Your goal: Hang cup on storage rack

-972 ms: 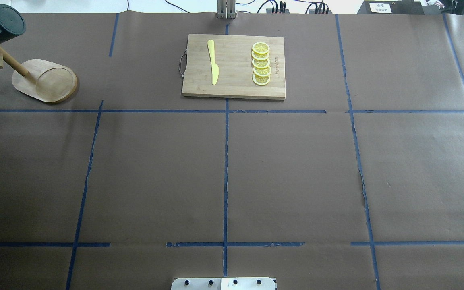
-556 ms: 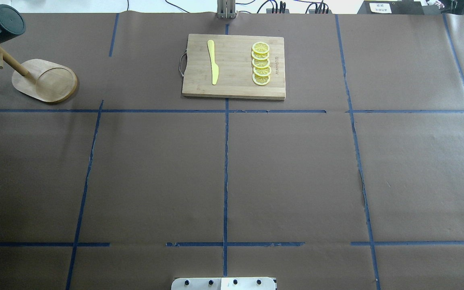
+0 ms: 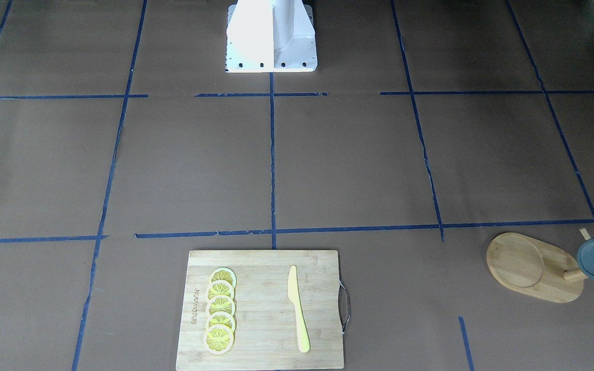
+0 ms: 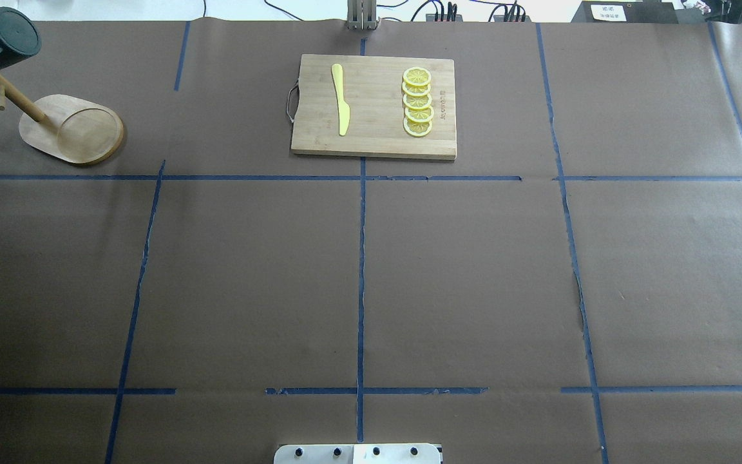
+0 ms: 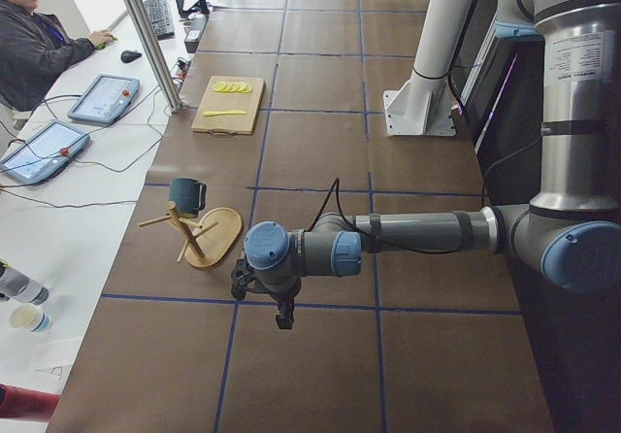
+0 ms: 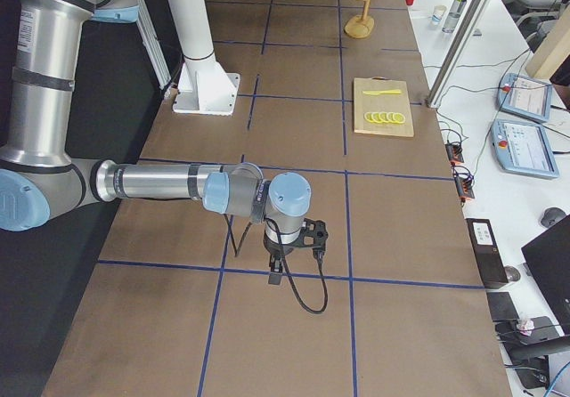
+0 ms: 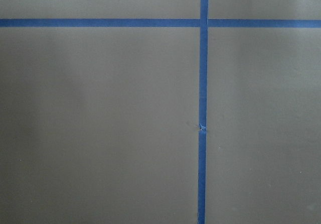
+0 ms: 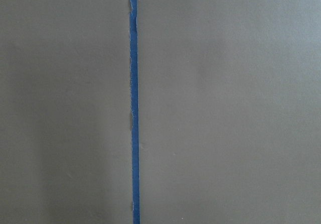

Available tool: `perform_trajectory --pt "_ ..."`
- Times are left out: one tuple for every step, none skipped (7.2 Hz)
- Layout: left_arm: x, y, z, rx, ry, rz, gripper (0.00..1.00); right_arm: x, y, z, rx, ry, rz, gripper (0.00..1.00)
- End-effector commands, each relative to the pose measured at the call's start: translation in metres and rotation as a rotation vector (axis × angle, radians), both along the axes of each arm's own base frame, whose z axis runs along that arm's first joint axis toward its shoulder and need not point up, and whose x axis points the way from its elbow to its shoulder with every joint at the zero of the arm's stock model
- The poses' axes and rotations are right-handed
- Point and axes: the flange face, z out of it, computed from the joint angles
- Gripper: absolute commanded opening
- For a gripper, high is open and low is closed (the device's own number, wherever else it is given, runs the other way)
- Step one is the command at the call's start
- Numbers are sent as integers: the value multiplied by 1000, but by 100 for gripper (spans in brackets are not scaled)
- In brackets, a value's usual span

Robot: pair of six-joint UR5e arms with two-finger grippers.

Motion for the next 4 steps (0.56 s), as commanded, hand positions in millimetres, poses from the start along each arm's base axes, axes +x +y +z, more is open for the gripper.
perform_trajectory --pt "-1 0 -3 7 0 -2 100 0 -1 0 2 -1 1 100" --pt "0 -1 -5 10 0 0 100 0 -1 0 2 -3 1 100" --pt "0 -2 -6 13 1 0 100 0 -1 0 2 -3 1 100" --pt "0 -2 -7 14 1 0 100 0 -2 0 4 -3 1 100"
